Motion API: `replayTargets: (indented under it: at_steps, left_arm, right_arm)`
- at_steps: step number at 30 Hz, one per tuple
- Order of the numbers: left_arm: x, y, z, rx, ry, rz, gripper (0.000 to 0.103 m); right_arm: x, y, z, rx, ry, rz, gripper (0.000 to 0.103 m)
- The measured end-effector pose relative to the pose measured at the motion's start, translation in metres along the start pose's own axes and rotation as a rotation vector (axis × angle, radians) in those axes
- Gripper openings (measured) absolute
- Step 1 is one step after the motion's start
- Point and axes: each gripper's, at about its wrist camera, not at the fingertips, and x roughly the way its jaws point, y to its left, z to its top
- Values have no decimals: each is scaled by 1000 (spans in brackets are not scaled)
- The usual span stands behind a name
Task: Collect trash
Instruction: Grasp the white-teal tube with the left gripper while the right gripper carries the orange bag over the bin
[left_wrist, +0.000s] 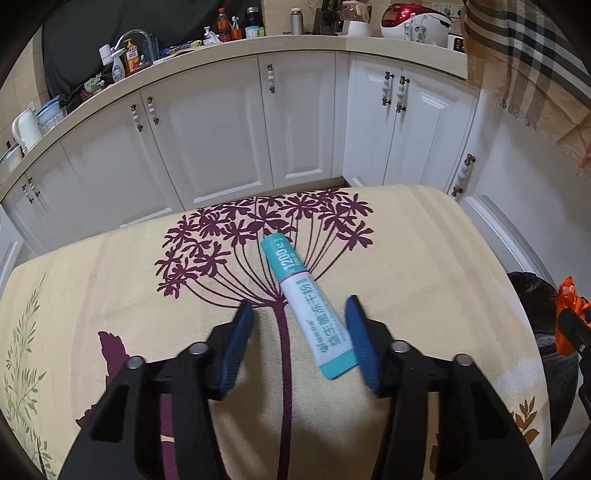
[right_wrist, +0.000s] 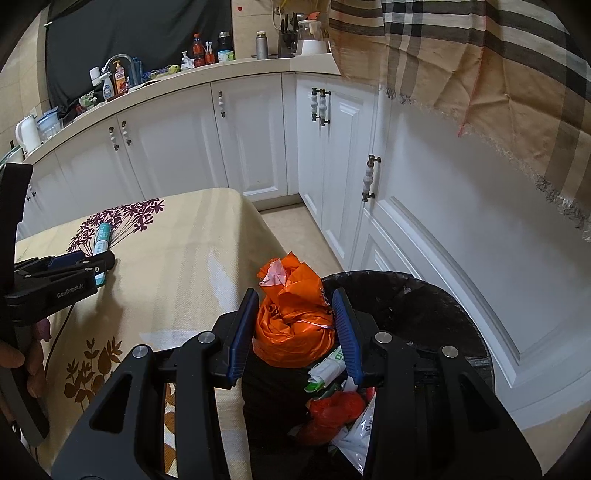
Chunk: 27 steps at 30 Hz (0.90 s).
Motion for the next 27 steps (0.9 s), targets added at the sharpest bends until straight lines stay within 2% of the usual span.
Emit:
replayTargets:
  at_steps: [2,5,14,27]
  left_arm:
    - [-1,-1,0,3,-1,-11,32]
    - [-2,-3,-1,13,-5,-8,23]
    - [-4,-1,-3,13,-11,-20,18]
    - [-31,0,-12,35,-79,-26,18]
  right_arm:
    - [0,0,0,-1,0,-1,40]
    - [-1,0,-1,-2,1,-2,40]
    - [-2,0,-1,-2,1,-3,40]
    - [-18,1,-5,11,-14,-13,40]
